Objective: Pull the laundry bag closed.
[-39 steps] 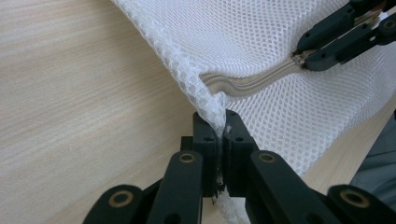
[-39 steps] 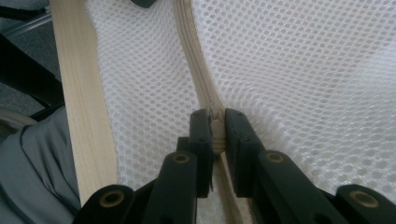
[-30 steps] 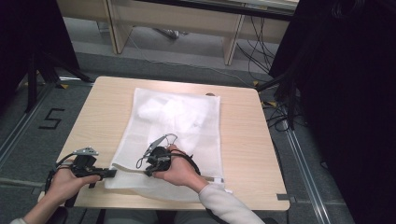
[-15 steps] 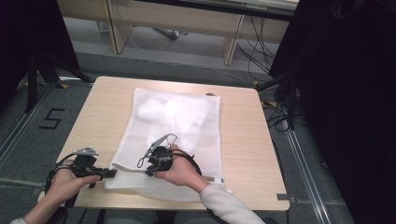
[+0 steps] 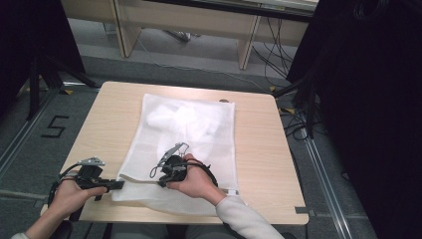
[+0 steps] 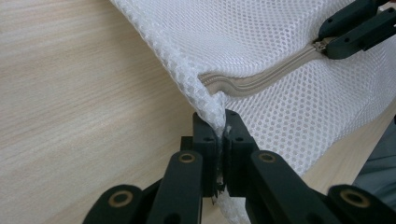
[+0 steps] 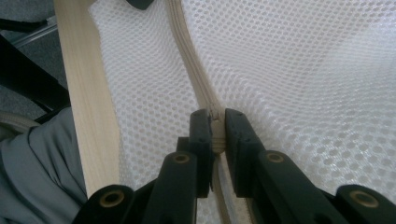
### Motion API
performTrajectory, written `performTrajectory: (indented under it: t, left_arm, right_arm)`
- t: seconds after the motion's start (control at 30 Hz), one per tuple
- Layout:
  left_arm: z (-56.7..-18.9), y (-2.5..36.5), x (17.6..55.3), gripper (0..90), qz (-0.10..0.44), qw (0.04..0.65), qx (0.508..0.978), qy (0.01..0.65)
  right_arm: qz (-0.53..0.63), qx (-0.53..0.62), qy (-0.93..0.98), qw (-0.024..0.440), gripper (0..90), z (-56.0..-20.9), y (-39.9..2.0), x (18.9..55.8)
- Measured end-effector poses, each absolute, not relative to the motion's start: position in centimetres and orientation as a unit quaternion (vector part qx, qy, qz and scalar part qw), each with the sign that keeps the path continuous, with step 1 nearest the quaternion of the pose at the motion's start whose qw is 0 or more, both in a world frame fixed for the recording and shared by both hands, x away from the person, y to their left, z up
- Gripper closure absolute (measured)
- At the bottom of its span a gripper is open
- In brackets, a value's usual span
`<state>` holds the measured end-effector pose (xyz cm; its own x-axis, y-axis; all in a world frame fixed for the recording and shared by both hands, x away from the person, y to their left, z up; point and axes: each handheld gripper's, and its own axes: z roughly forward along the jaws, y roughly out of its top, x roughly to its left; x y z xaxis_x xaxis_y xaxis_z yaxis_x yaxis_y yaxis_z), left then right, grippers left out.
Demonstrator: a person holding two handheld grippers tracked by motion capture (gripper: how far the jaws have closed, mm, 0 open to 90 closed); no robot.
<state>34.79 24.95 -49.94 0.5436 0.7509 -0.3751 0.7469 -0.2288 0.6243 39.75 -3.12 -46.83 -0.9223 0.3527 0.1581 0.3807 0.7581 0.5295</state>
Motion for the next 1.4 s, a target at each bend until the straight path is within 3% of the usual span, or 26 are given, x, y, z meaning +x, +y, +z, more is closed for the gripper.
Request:
performTrajectory:
  t: [1.4]
  left_arm:
    - [-50.0,25.0,34.8,85.2,0.008,0.394,0.784,0.48]
  right_arm:
    - [-0.288,-0.212,-0.933,0.021,82.6,-46.2,-5.1,39.7]
